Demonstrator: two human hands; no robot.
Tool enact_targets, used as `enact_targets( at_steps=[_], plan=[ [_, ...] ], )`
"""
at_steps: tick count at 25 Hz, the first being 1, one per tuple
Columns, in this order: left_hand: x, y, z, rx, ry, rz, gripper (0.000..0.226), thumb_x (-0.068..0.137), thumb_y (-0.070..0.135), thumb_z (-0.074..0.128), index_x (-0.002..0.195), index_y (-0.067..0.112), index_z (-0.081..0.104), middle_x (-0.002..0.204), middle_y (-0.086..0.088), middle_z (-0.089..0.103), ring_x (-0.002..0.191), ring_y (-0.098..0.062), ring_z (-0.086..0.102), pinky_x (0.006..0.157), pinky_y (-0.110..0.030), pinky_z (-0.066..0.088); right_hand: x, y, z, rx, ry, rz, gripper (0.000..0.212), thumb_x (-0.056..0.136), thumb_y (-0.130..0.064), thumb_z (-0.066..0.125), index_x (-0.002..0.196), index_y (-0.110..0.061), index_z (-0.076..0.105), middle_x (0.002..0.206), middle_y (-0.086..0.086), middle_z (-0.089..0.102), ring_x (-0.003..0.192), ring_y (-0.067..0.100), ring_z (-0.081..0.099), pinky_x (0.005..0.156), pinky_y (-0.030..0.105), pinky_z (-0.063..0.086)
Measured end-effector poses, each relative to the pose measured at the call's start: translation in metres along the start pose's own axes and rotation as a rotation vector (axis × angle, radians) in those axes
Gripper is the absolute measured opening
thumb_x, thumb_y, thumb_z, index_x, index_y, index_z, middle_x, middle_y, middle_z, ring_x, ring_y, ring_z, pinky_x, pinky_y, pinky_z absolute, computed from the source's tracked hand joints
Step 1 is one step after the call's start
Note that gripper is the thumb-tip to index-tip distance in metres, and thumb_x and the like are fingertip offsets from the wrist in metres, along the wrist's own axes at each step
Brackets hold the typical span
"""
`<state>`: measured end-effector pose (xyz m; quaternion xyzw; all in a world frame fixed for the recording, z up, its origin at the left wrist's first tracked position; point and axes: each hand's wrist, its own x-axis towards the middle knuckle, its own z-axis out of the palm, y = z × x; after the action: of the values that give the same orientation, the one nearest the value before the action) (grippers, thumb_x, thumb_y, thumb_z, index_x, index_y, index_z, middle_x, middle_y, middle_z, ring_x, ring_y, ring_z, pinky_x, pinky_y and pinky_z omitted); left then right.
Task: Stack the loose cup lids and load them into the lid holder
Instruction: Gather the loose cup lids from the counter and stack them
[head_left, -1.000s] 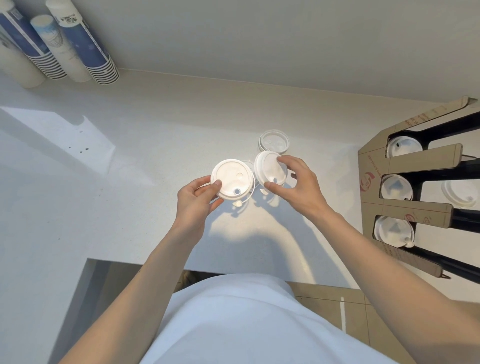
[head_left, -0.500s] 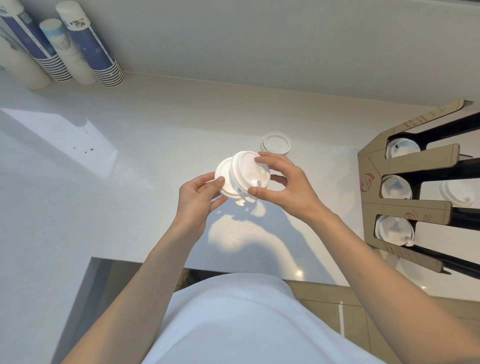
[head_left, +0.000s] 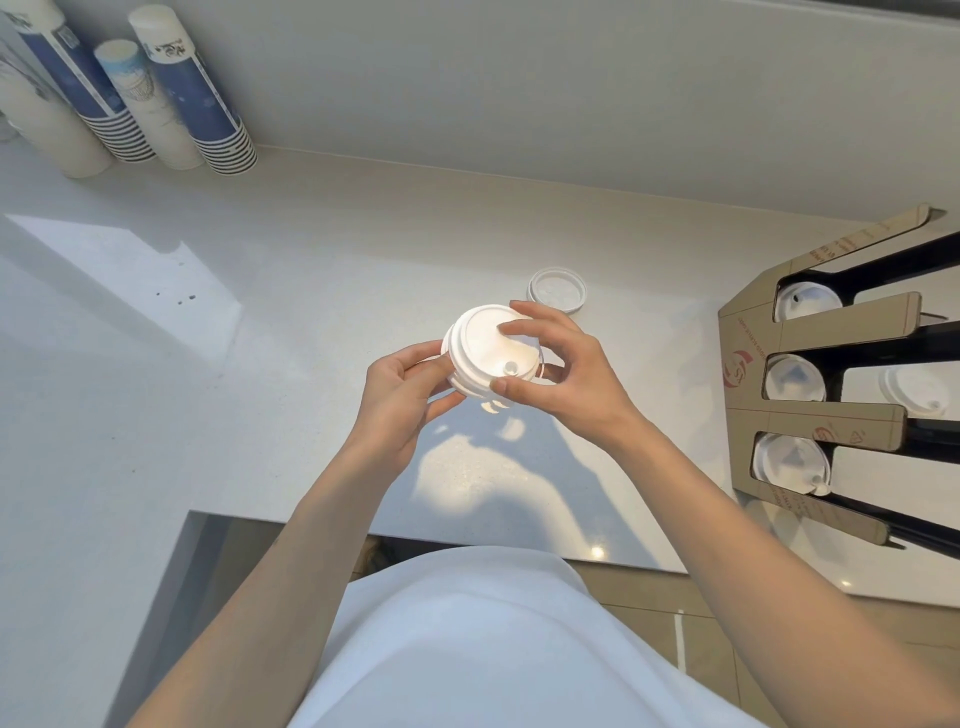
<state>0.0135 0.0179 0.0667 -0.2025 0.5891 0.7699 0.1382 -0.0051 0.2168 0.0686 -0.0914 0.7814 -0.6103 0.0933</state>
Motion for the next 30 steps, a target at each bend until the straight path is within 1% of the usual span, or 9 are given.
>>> enact_targets(
  at_steps=[4,6,8,10,13,16,19,25,30],
  plan=[
    [-0.001,0.000,0.001,-0.012,0.008,0.000,0.025,0.102,0.018,0.056,0.116,0.002,0.070,0.102,-0.009,0.076,0.094,-0.019,0.076,0.092,-0.033,0.061,-0.001,0.003,0.004,0.093,0.069,0.014,0.022,0.090,-0.013,0.068,0.110,-0.024,0.071,0.142,-0.005,0.054,0.133,0.012,0.050,0.094,0.025,0.050],
    [-0.002,-0.001,0.003,-0.025,-0.003,0.001,0.033,0.106,0.030,0.049,0.111,0.007,0.071,0.100,-0.006,0.077,0.092,-0.018,0.076,0.090,-0.032,0.061,-0.002,0.004,0.005,0.078,0.108,0.000,0.025,0.094,-0.007,0.061,0.109,-0.025,0.070,0.142,-0.002,0.056,0.133,0.010,0.050,0.096,0.017,0.048],
    [-0.003,-0.001,0.004,-0.005,-0.021,0.016,0.035,0.104,0.033,0.052,0.115,0.006,0.071,0.103,-0.005,0.077,0.095,-0.019,0.076,0.089,-0.030,0.061,-0.003,0.004,0.006,0.084,0.119,0.010,0.027,0.093,-0.004,0.061,0.110,-0.023,0.070,0.141,-0.002,0.057,0.132,0.007,0.051,0.093,0.015,0.048],
    [-0.003,-0.001,0.005,0.008,-0.016,0.025,0.035,0.099,0.029,0.060,0.123,0.004,0.068,0.105,-0.003,0.076,0.097,-0.018,0.075,0.090,-0.029,0.061,-0.004,0.004,0.007,0.104,0.126,0.020,0.028,0.092,-0.003,0.063,0.114,-0.020,0.069,0.140,-0.002,0.057,0.132,0.007,0.052,0.095,0.017,0.049],
    [-0.005,0.000,0.006,0.009,-0.019,0.026,0.039,0.094,0.023,0.068,0.128,0.004,0.065,0.108,-0.007,0.077,0.095,-0.016,0.076,0.083,-0.025,0.061,-0.005,0.003,0.008,0.131,0.158,0.025,0.032,0.090,-0.002,0.065,0.119,-0.018,0.067,0.139,-0.004,0.058,0.130,0.013,0.055,0.101,0.030,0.051],
    [-0.007,0.001,0.006,0.005,-0.037,0.031,0.038,0.095,0.019,0.068,0.130,0.003,0.064,0.111,-0.009,0.076,0.096,-0.017,0.075,0.084,-0.024,0.061,-0.005,0.002,0.011,0.151,0.195,0.040,0.034,0.089,0.000,0.066,0.118,-0.018,0.067,0.137,-0.001,0.059,0.127,0.016,0.058,0.107,0.038,0.048],
    [-0.007,0.000,0.004,0.007,-0.058,0.035,0.037,0.097,0.017,0.064,0.132,0.003,0.063,0.120,-0.012,0.074,0.107,-0.022,0.074,0.089,-0.026,0.060,-0.005,0.000,0.013,0.163,0.229,0.066,0.035,0.088,-0.004,0.068,0.119,-0.020,0.066,0.129,-0.001,0.065,0.119,0.018,0.063,0.106,0.044,0.048],
    [-0.008,-0.002,0.002,0.021,-0.076,0.047,0.038,0.100,0.016,0.060,0.136,0.003,0.061,0.127,-0.011,0.072,0.115,-0.024,0.071,0.094,-0.029,0.059,-0.007,-0.005,0.015,0.180,0.252,0.086,0.035,0.087,-0.009,0.072,0.120,-0.019,0.066,0.118,-0.009,0.068,0.113,0.014,0.066,0.101,0.038,0.053],
    [-0.010,-0.003,0.004,0.025,-0.053,0.072,0.036,0.103,0.015,0.055,0.135,0.002,0.061,0.123,-0.010,0.073,0.107,-0.019,0.073,0.091,-0.027,0.060,-0.009,-0.010,0.016,0.176,0.231,0.101,0.039,0.083,-0.010,0.077,0.118,-0.022,0.066,0.118,-0.012,0.068,0.112,0.012,0.065,0.099,0.035,0.053]
  ],
)
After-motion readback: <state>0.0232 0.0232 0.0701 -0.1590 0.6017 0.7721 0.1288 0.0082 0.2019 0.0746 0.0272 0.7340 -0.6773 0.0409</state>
